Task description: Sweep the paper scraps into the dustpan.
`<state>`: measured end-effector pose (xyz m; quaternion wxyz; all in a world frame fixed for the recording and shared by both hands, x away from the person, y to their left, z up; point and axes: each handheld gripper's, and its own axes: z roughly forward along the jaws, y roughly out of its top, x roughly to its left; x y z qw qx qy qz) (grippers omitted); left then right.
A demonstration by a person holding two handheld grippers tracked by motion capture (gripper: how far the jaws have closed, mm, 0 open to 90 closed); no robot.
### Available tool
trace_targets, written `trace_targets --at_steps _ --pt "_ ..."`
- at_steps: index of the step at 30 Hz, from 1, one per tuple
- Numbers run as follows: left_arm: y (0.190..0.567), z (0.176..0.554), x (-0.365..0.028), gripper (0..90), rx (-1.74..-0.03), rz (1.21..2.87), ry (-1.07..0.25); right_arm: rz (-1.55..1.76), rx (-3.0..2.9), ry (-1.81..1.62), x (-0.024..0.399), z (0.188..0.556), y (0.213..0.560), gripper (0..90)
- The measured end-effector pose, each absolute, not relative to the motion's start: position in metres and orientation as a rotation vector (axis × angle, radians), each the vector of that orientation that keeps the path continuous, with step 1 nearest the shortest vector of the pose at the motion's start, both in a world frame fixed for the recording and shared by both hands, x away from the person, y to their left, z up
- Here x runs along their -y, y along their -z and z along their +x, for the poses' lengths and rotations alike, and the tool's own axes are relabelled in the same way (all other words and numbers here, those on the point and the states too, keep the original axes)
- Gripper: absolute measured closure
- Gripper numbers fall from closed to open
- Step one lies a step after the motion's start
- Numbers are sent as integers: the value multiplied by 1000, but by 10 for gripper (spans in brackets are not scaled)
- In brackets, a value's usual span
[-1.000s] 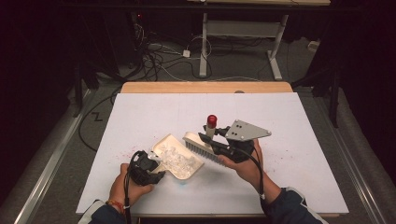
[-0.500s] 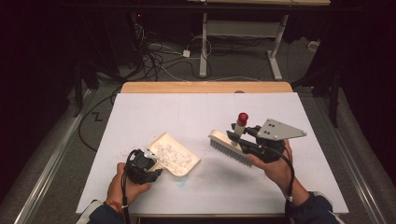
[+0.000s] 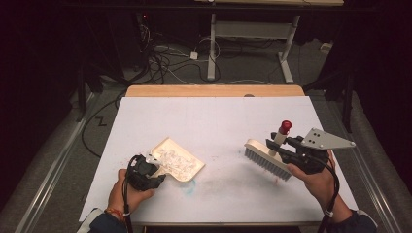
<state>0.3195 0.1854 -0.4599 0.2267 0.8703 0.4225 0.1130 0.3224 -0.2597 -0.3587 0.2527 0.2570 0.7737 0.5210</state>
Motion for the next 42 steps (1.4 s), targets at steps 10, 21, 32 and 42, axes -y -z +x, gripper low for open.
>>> trace_targets --at_steps 10,21,32,42 --pt "460 321 -192 634 -1191 2380 -305 722 -2147 -1377 280 314 365 699" --pt "462 328 -205 634 -1309 2299 -328 713 -2267 -1393 295 305 370 699" --pt "465 339 -227 633 -1443 2185 -388 692 -2339 -1402 304 300 370 699" --pt "470 341 -235 571 -1517 2085 -369 685 -2394 -1402 304 300 368 699"
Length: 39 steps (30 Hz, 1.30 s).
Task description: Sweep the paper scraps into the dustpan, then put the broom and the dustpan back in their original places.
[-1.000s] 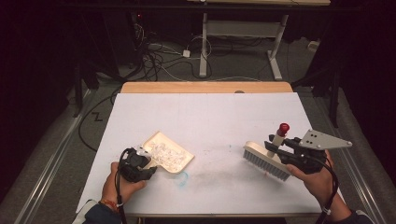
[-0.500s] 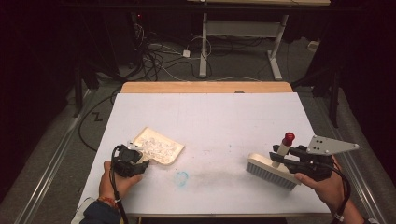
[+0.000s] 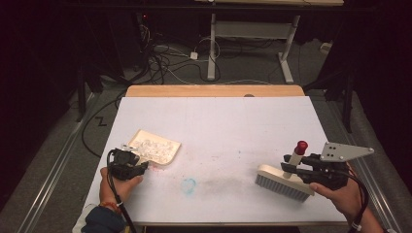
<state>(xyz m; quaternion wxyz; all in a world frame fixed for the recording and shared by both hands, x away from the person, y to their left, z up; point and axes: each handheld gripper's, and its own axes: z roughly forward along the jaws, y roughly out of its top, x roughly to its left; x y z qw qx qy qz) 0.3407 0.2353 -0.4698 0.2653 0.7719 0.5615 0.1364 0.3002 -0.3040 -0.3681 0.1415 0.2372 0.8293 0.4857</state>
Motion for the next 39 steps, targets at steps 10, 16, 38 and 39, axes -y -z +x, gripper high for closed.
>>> trace_targets --at_steps 10,16,38,39 --pt "469 334 -211 483 -1429 2114 -331 673 -2443 -1409 302 304 371 698" --pt "464 330 -207 418 -1373 2124 -375 714 -2421 -1406 303 312 372 697" --pt "466 305 -218 269 -1171 2048 -510 1013 -2319 -1188 286 409 385 570" --pt "466 304 -215 260 -1154 2058 -522 1022 -2308 -1169 283 412 387 562"
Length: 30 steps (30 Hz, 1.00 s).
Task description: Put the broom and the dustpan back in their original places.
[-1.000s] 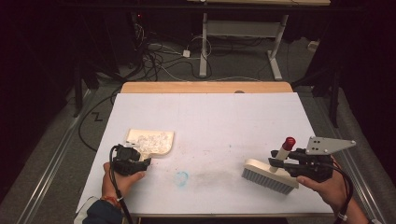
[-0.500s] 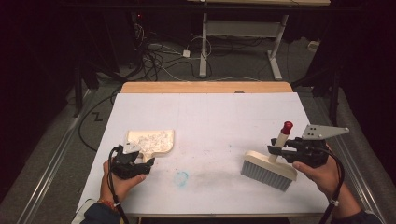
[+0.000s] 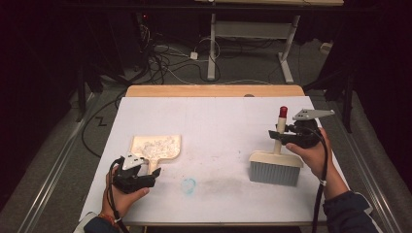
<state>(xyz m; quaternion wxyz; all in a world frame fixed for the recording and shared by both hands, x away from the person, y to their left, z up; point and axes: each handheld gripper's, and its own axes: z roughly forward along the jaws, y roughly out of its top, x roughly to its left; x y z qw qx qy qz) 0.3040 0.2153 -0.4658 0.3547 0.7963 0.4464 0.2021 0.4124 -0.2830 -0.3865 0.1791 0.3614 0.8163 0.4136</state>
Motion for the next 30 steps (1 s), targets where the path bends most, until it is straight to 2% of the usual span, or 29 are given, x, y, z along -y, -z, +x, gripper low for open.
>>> trace_targets --at_steps 10,19,30 --pt "462 294 -192 252 -983 2088 -629 1072 -2231 -1099 269 440 402 502" --pt "465 298 -191 251 -983 2100 -617 1101 -2133 -1053 264 452 406 407" --pt "466 297 -190 243 -959 2113 -611 1065 -2054 -1127 257 451 395 387"
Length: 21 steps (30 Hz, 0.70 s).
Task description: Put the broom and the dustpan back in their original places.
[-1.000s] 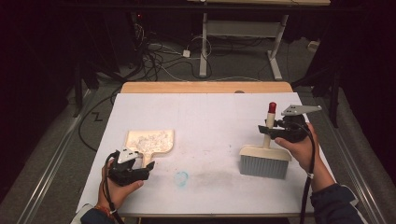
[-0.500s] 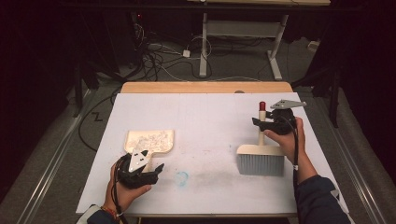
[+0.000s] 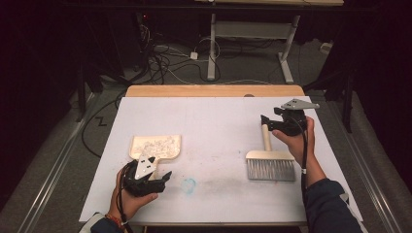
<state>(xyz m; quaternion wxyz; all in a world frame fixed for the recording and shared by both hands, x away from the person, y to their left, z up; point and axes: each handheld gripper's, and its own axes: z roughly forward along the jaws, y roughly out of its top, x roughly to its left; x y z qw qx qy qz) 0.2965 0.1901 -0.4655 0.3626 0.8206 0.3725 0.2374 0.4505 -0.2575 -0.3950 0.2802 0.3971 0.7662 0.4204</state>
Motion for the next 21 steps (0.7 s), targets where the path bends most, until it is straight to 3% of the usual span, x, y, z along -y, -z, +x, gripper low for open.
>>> trace_targets --at_steps 9,21 --pt "465 296 -190 239 -941 2125 -614 1060 -2032 -1161 255 443 395 351" --pt "464 294 -190 230 -941 2127 -632 1030 -1965 -1221 251 421 383 218"
